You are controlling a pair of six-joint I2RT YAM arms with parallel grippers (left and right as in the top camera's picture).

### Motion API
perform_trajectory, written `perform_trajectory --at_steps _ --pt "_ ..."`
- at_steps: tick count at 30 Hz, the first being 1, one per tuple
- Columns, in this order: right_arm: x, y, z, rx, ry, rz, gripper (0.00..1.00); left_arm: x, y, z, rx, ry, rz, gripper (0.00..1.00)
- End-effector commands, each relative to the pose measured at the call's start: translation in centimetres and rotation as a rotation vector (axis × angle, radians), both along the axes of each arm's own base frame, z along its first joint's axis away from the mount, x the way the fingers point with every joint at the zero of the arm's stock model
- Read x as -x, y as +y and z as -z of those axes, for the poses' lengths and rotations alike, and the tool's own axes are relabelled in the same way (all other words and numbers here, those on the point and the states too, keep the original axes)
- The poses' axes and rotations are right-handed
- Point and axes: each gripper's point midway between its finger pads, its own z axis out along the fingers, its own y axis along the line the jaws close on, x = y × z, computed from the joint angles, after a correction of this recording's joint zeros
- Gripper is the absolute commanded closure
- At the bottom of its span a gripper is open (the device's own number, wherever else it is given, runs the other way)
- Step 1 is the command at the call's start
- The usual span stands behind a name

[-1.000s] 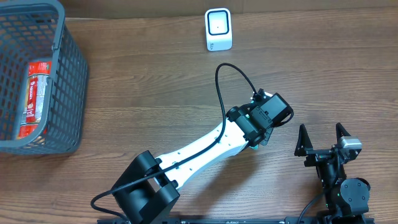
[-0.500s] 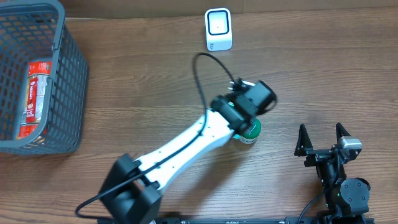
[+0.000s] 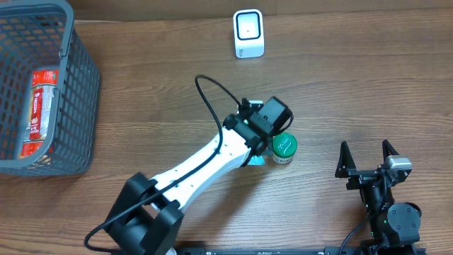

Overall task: Scan the item barcode
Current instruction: 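Lower the packs and green-capped jar onto the table, open left gripper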

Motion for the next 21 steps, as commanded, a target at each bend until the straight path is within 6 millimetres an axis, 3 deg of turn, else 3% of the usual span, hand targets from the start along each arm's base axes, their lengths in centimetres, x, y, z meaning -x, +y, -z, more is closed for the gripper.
perform_trajectory --at_steps 1,13,21 --pt "0.0 -0.2 0.3 0.001 0.001 0.011 0.0 0.8 -0.2 2.0 0.057 0.031 -0.133 0.96" --pt "0.0 -0.2 0.3 0.001 0.0 0.011 0.0 3.6 -4.9 2.3 0.262 0.182 -0.051 0.96" --pt "0.0 -0.2 0.3 0.0 0.0 0.011 0.0 3.0 -4.2 2.3 0.214 0.132 -0.056 0.95"
